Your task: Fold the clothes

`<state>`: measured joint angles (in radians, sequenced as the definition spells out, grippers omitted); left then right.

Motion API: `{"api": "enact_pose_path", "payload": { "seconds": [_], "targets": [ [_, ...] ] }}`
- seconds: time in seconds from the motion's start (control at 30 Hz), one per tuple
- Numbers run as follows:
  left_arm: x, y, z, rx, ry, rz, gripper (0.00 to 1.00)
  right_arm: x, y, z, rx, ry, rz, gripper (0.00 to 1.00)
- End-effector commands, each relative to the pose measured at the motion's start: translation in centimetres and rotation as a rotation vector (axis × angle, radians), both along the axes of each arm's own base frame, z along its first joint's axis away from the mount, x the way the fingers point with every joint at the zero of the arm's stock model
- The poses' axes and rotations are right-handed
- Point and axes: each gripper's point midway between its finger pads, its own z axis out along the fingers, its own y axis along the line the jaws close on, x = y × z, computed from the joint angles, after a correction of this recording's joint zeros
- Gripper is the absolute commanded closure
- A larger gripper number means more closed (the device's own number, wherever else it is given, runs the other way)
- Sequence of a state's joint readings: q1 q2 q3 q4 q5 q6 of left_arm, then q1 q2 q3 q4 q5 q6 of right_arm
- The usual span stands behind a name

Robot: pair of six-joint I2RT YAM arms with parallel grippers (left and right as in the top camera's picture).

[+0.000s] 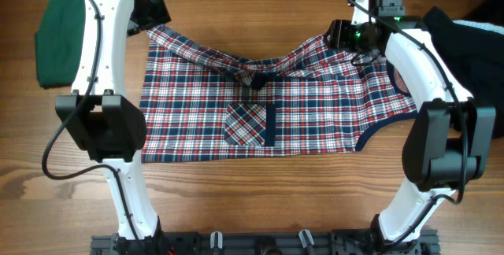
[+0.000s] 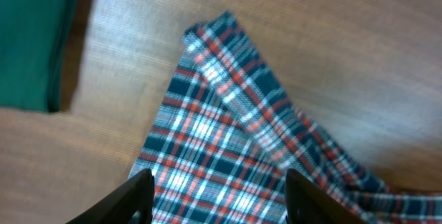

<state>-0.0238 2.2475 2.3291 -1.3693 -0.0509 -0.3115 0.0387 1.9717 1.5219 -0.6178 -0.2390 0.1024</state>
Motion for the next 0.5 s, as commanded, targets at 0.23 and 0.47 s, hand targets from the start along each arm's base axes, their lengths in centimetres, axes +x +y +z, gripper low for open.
{"api": "enact_pose_path", "payload": {
  "seconds": [0.23, 0.47],
  "targets": [
    [1.0, -3.5, -2.4, -0.15, 0.009, -0.274, 0.39, 1.2, 0.0, 1.5, -0.145, -0.102, 0.099, 0.3],
    [1.5, -3.1, -2.8, -0.135, 0.001, -0.267, 0.37, 1.5, -2.7, 1.6, -0.143, -0.083, -0.02, 0.28]
  ]
}}
